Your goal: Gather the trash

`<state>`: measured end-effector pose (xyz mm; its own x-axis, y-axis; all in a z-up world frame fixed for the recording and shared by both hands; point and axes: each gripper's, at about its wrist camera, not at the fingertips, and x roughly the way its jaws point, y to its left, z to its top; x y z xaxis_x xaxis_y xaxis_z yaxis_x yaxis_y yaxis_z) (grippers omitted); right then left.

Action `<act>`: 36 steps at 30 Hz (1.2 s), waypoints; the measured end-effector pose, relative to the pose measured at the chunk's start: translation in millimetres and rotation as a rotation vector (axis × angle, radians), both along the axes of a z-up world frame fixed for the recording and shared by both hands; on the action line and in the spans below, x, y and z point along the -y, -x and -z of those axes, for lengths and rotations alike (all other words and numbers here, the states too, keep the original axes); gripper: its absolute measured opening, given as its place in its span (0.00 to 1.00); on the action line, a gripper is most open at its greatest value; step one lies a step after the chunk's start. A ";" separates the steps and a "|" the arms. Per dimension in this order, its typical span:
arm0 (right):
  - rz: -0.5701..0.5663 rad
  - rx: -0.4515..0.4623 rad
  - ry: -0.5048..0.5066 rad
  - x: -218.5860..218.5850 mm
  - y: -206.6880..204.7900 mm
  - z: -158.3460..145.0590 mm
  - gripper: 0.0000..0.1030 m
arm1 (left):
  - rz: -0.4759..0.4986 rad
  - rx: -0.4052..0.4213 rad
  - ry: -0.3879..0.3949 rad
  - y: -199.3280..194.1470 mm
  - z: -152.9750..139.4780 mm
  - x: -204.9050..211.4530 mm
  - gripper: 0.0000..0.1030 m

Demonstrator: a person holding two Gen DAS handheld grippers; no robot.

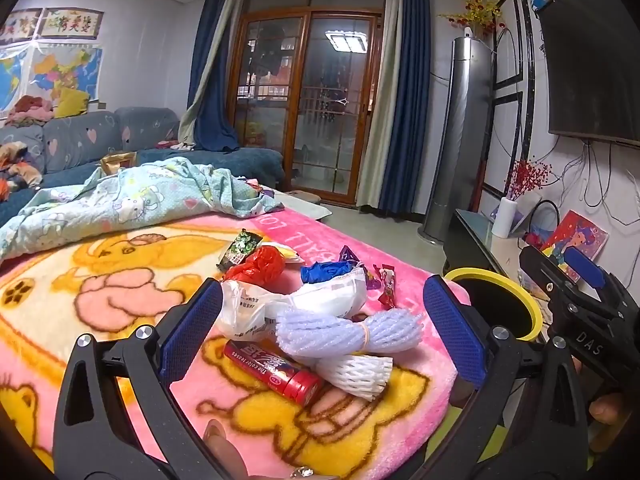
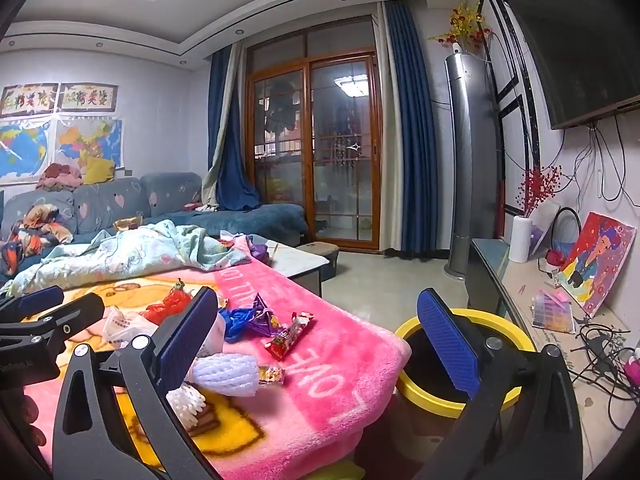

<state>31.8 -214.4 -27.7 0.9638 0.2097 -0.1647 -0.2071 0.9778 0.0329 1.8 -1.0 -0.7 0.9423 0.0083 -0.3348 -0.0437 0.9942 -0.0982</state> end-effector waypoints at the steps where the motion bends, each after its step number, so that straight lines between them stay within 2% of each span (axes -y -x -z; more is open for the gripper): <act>1: 0.000 0.000 0.000 0.0 -0.1 0.0 0.94 | 0.000 0.000 -0.001 0.7 -1.2 1.1 0.90; 17: -0.002 -0.008 0.002 -1.5 -0.6 0.3 0.94 | 0.000 -0.003 0.004 0.7 -2.0 0.6 0.90; 27: -0.005 -0.012 0.002 0.9 -4.3 10.6 0.94 | 0.000 -0.005 0.006 0.4 -2.1 0.1 0.90; 36: -0.007 -0.017 0.005 -0.9 -3.7 18.3 0.94 | -0.005 -0.015 0.010 2.0 8.5 -9.4 0.90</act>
